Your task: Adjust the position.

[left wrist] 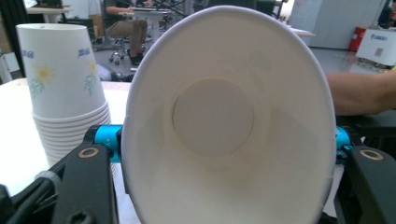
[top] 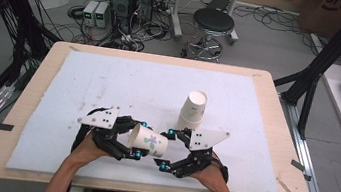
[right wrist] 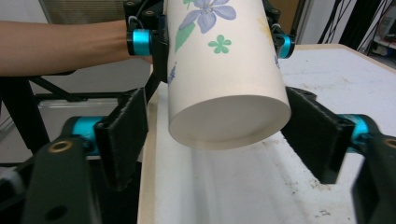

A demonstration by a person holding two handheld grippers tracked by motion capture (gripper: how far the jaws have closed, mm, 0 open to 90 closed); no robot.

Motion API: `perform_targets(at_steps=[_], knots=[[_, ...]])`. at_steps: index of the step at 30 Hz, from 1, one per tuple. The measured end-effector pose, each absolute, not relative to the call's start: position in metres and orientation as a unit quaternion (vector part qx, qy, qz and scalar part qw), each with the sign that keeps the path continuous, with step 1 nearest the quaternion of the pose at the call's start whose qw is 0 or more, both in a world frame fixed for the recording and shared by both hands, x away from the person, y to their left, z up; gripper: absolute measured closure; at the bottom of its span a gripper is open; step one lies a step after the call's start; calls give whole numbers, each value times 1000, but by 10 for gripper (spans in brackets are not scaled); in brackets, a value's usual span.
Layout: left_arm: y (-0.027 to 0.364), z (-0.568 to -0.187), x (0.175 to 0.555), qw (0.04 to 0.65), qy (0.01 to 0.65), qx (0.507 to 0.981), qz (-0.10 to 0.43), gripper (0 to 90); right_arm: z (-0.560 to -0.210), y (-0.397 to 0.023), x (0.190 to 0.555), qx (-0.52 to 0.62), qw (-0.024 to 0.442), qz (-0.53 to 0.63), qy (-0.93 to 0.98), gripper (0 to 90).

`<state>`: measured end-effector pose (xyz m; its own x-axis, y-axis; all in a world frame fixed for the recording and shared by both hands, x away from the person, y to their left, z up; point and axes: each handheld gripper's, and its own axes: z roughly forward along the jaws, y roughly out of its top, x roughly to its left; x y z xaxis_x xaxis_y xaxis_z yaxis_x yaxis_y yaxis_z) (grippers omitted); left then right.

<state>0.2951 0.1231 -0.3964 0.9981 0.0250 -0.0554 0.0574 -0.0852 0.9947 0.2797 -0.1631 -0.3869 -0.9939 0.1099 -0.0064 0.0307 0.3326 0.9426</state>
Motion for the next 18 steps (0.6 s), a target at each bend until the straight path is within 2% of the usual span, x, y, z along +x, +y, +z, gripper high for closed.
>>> perform_targets(at_steps=[1, 8, 10, 18], knots=[[124, -396, 295, 674, 30, 738, -9, 350, -387, -163, 279, 47, 35, 575, 816, 206], [127, -394, 295, 662, 44, 748, 2, 341, -388, -168, 279, 66, 45, 571, 817, 206], [129, -392, 296, 654, 49, 755, 8, 341, -389, -175, 278, 78, 61, 567, 818, 206], [139, -376, 307, 579, 91, 809, 44, 340, -398, -204, 278, 147, 104, 544, 819, 206]])
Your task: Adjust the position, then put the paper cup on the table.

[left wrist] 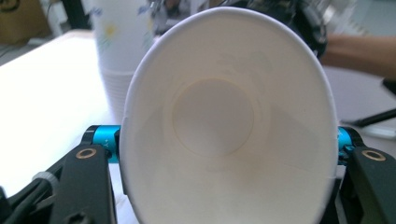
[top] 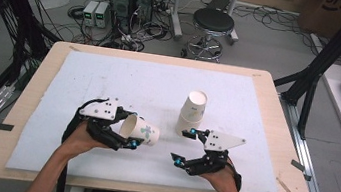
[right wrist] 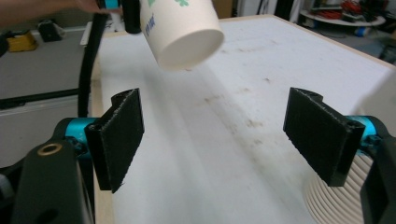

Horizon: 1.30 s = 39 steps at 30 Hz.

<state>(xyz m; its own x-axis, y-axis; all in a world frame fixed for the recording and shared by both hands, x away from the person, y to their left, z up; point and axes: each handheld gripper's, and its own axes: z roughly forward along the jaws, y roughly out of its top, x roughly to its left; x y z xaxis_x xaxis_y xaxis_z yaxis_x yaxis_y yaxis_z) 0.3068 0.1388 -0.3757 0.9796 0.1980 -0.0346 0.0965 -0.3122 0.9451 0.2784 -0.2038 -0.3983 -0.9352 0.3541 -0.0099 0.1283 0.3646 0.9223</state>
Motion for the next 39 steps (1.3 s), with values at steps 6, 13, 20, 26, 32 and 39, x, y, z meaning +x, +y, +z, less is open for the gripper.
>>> perform_targets(at_steps=[6, 13, 20, 26, 32, 39], knots=[[140, -367, 315, 519, 111, 845, 60, 341, -407, -223, 281, 192, 135, 534, 813, 205], [135, -357, 332, 435, 124, 889, 68, 341, -421, -241, 284, 262, 176, 504, 804, 204], [135, -352, 345, 378, 131, 913, 78, 341, -436, -260, 292, 312, 188, 489, 793, 192], [135, -353, 349, 359, 141, 920, 76, 341, -447, -267, 293, 331, 190, 482, 788, 191], [134, -357, 353, 335, 142, 929, 73, 342, -450, -268, 292, 340, 197, 485, 781, 191], [132, -359, 354, 331, 141, 931, 71, 342, -450, -268, 292, 339, 197, 486, 781, 191]])
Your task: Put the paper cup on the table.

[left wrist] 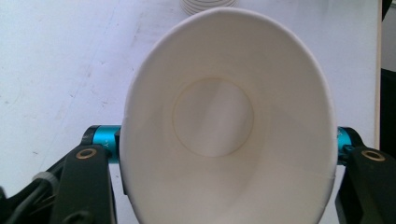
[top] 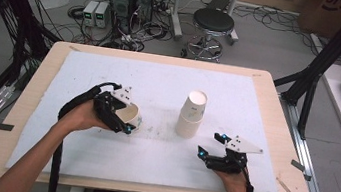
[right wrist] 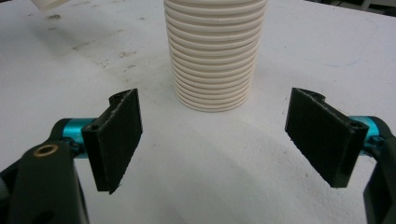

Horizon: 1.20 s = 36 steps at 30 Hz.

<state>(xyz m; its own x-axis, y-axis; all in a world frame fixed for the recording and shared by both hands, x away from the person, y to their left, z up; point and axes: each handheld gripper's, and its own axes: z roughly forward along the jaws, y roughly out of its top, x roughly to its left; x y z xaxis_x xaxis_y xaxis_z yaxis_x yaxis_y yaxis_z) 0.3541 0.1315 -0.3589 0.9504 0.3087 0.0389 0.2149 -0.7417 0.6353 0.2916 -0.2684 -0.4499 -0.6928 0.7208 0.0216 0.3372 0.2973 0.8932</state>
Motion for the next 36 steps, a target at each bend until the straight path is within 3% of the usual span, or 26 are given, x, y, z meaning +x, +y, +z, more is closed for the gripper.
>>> perform_targets(at_steps=[36], knots=[[85, -398, 388, 246, 129, 960, 37, 334, -450, -268, 293, 335, 195, 482, 786, 192]])
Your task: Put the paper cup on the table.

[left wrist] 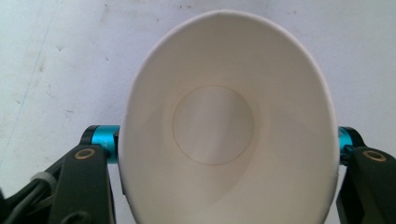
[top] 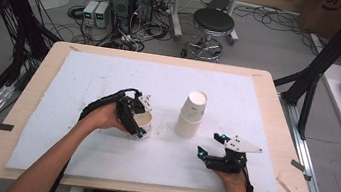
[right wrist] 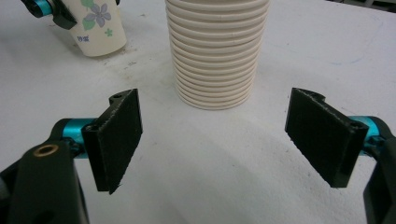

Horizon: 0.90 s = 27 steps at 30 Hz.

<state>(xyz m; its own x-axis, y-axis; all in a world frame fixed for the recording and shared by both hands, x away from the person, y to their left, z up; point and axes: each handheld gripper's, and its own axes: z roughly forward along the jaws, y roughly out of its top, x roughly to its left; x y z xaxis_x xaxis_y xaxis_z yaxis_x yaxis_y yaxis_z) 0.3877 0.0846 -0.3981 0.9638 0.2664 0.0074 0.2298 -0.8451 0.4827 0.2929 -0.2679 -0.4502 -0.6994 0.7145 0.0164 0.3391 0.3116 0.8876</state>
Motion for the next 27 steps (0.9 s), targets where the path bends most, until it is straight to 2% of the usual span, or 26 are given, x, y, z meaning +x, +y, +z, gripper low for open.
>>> perform_targets(at_steps=[6, 18, 27], knots=[[81, -400, 389, 249, 129, 959, 36, 321, -450, -268, 293, 336, 194, 482, 785, 191], [77, -407, 389, 257, 120, 958, 33, 179, -450, -268, 293, 334, 194, 483, 786, 192], [80, -407, 389, 253, 129, 958, 29, 170, -450, -268, 292, 334, 192, 485, 785, 192]])
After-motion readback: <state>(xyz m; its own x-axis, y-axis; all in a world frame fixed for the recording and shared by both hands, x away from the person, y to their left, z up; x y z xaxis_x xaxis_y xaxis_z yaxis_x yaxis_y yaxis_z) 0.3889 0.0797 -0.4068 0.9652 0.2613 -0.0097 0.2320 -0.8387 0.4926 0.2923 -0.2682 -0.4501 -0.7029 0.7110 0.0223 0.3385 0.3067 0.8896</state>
